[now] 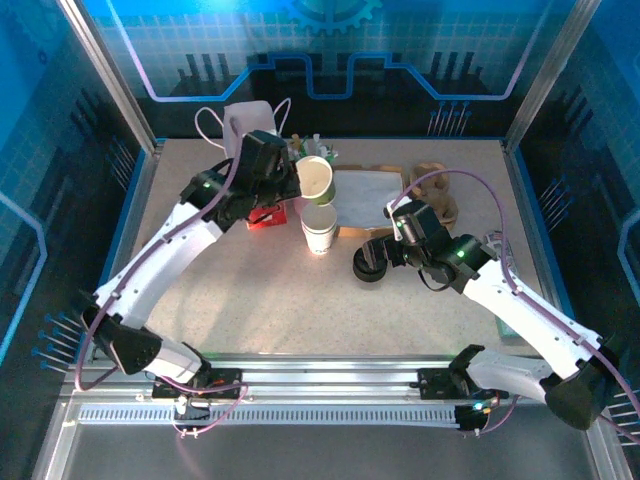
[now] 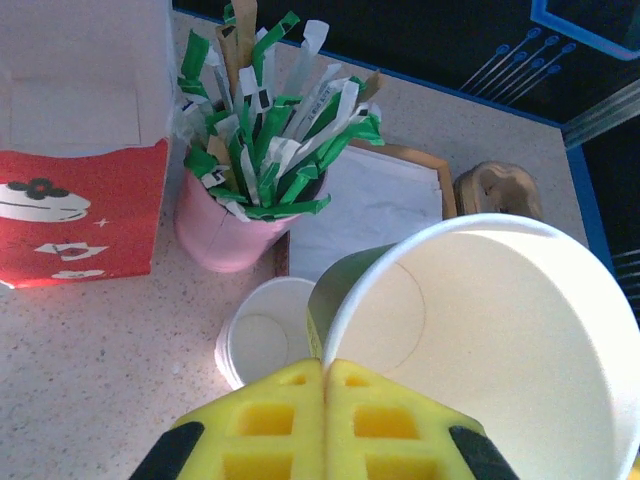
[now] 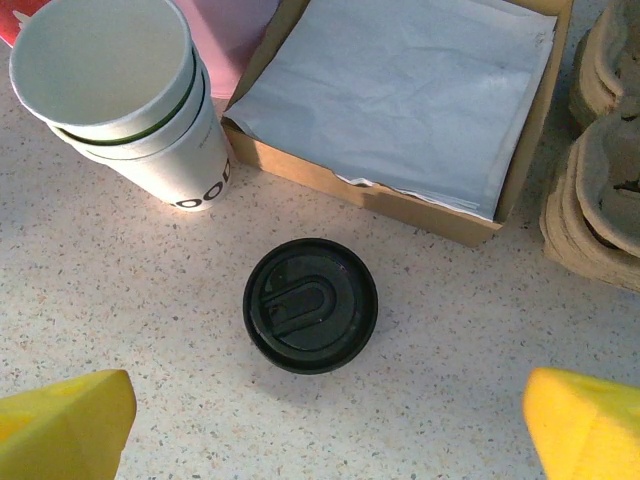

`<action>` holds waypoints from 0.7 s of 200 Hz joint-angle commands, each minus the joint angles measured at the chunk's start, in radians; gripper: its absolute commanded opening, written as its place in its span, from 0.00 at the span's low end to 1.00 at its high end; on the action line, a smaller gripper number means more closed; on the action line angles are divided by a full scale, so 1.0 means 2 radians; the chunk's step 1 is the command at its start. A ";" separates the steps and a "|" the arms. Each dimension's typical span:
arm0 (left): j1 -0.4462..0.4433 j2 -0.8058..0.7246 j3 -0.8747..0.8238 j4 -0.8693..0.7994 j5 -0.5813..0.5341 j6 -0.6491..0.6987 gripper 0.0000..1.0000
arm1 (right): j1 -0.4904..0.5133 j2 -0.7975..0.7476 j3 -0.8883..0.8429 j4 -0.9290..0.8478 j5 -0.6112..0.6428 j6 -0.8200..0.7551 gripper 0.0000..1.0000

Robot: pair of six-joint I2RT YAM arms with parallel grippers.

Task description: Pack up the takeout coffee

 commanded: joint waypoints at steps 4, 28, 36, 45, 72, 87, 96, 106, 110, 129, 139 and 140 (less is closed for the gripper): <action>-0.005 -0.036 0.020 -0.065 0.032 0.048 0.00 | 0.001 0.003 0.008 -0.014 0.010 0.002 1.00; -0.015 -0.062 0.006 -0.103 0.049 0.068 0.00 | -0.008 0.004 0.003 -0.012 0.001 0.006 1.00; -0.019 -0.071 -0.003 -0.112 0.051 0.069 0.00 | -0.012 0.004 0.001 -0.009 -0.005 0.007 1.00; -0.026 -0.082 -0.019 -0.117 0.056 0.070 0.00 | -0.017 0.006 0.000 -0.008 -0.013 0.008 1.00; -0.049 -0.110 -0.068 -0.123 0.064 0.068 0.00 | -0.033 0.013 -0.001 -0.006 -0.031 0.014 1.00; -0.060 -0.121 -0.094 -0.123 0.060 0.065 0.00 | -0.042 0.018 -0.004 -0.006 -0.040 0.017 1.00; -0.066 -0.123 -0.109 -0.123 0.062 0.063 0.00 | -0.047 0.021 -0.005 -0.005 -0.046 0.020 1.00; -0.072 -0.125 -0.123 -0.123 0.061 0.062 0.00 | -0.054 0.025 -0.007 -0.005 -0.053 0.023 1.00; -0.074 -0.125 -0.129 -0.122 0.061 0.062 0.00 | -0.056 0.026 -0.007 -0.005 -0.055 0.024 1.00; -0.081 -0.130 -0.156 -0.111 0.062 0.059 0.00 | -0.061 0.031 -0.011 -0.006 -0.056 0.027 1.00; -0.084 -0.130 -0.168 -0.104 0.068 0.057 0.00 | -0.063 0.034 -0.013 -0.007 -0.057 0.029 1.00; -0.084 -0.130 -0.169 -0.103 0.068 0.056 0.00 | -0.064 0.035 -0.014 -0.007 -0.057 0.029 1.00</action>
